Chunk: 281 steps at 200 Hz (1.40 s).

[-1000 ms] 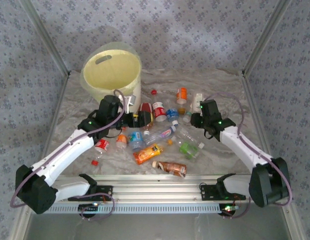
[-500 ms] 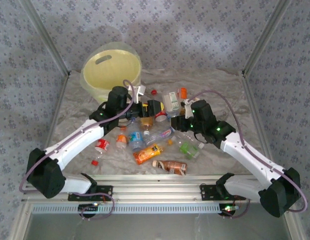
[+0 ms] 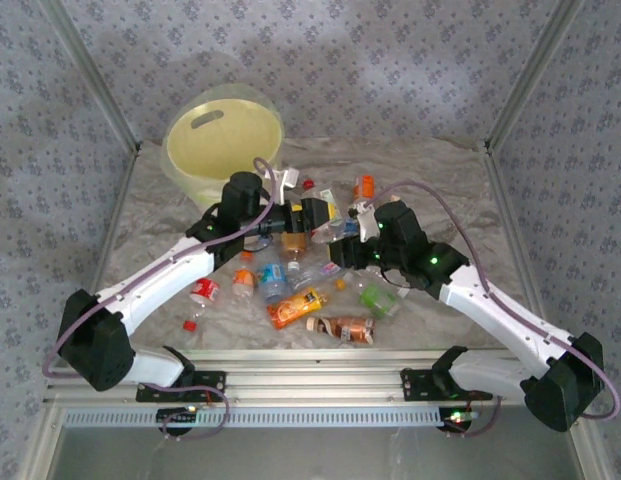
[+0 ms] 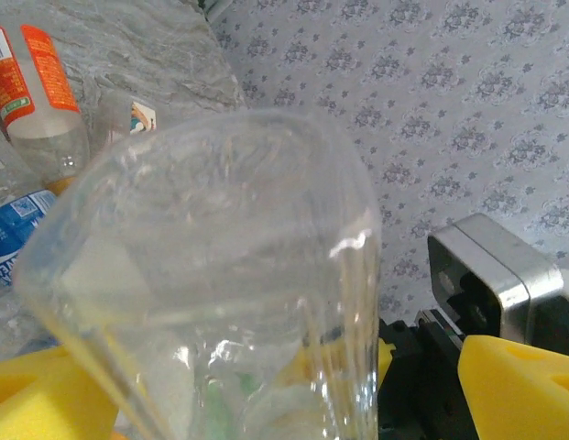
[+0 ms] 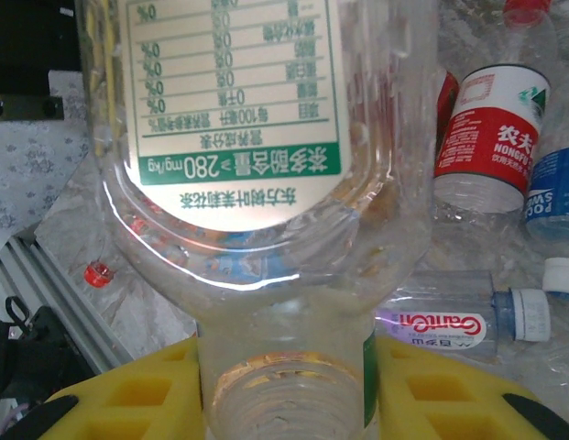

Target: Put the plastic bottles in the bin

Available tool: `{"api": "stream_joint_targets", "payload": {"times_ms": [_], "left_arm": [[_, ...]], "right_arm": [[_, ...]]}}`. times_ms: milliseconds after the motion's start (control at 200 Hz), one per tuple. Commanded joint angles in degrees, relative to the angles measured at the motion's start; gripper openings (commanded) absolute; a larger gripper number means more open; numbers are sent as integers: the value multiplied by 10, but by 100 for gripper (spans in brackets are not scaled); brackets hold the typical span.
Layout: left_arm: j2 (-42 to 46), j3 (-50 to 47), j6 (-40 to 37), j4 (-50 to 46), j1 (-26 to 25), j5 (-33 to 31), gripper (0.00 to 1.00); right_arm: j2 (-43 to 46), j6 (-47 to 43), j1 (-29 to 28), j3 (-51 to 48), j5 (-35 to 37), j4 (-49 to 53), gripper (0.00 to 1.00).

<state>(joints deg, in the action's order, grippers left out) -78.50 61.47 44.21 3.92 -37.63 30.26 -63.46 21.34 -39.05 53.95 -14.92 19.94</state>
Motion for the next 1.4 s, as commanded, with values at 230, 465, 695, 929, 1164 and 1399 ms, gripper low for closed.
{"api": "stream_joint_targets", "payload": {"times_ms": [230,465,695,929,1164,1399], "left_arm": [[11,15,16,32,-3,9,66],[30,31,19,2,-2,7,59],[49,80,-16,-88,31,-3,58],[48,190,-98,-215,81,-12,59],[11,341,-178,-321,160,-15,59],[-34,429,-270,-373,214,-82,58]], "right_arm": [[-7,-8,-15,19,-9,-5,39],[-3,-8,-25,26,-2,-10,48],[40,-12,-28,33,12,-7,83],[82,-26,-18,63,29,34,100],[86,-26,-4,114,67,66,100],[98,-30,-3,125,128,85,100]]}}
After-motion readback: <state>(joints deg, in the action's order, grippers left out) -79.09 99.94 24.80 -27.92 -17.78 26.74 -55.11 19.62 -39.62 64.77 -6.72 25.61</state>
